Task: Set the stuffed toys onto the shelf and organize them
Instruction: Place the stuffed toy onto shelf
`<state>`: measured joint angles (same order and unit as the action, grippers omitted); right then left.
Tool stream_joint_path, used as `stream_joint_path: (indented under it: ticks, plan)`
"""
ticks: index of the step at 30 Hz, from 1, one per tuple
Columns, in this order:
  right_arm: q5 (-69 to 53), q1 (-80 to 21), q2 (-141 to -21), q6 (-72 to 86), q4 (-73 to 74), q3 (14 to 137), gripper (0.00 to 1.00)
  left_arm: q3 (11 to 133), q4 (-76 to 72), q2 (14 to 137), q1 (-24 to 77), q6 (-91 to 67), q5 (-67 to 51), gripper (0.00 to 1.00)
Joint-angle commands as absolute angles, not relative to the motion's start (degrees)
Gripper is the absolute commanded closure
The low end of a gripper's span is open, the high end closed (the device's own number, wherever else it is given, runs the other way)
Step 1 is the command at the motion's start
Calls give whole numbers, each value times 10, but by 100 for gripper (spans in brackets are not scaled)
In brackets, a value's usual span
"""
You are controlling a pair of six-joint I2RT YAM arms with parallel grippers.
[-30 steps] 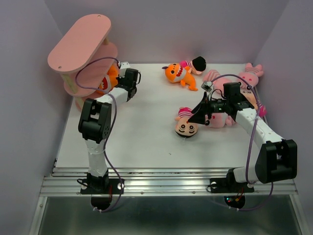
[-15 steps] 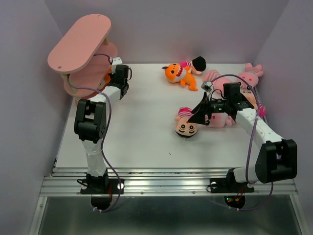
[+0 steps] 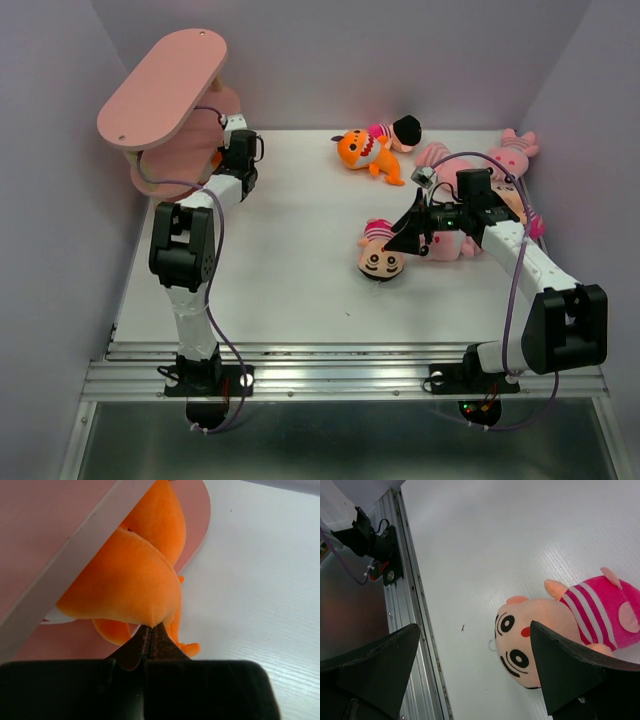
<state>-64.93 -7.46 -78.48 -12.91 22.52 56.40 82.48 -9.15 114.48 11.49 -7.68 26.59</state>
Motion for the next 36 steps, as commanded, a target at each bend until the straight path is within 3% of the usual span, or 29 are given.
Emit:
stream_joint_path:
  ticks: [1,11,25,36]
  plan:
    - [-654,-70,-790,-140,225,577,4,855,-109,1133,97,-67,261,100]
    - [-653,-70,-789,-141,227,577,4,845,-98,1129,86,-72,249,100]
    - [-657,-70,-790,-142,230,579,4,731,-160,1042,86,-28,243,100]
    - [-656,-70,-787,-144,231,579,4,773,-135,1076,83,16,224,100]
